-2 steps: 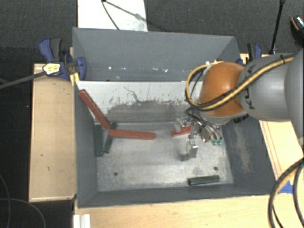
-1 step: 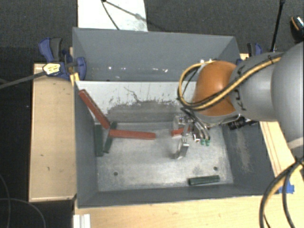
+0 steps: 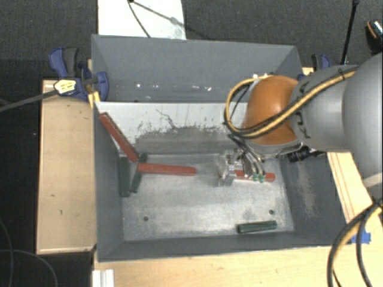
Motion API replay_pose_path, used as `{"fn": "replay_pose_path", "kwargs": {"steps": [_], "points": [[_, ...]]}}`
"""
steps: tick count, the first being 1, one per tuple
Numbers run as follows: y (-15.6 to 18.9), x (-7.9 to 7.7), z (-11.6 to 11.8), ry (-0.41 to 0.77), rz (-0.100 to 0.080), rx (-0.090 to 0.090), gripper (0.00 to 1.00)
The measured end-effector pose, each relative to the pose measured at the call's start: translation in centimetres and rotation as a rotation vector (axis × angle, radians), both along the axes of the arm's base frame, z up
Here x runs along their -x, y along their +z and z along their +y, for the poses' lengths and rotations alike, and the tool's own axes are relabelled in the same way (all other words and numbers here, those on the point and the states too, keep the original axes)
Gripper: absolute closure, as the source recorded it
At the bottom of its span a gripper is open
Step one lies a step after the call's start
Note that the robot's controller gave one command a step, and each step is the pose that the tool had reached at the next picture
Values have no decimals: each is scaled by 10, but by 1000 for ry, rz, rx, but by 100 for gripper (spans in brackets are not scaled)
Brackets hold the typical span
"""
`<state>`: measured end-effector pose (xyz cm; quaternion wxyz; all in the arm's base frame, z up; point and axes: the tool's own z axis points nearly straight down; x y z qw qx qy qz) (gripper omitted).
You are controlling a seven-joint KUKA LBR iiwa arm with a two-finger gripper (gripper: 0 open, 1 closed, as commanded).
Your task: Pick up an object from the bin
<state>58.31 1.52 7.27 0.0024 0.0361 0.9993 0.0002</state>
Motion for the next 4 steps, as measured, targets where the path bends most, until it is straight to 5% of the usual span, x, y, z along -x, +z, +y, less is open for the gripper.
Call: {"fn": "replay_pose_path", "kwargs": {"steps": [1,2,3,4], "points": [[79,20,-16,8,-6,0,100],[75,22,-16,9,2,0,0],[-4,7,-75,222,7,2,0],[-2,6,-73,223,3,1,100]]}}
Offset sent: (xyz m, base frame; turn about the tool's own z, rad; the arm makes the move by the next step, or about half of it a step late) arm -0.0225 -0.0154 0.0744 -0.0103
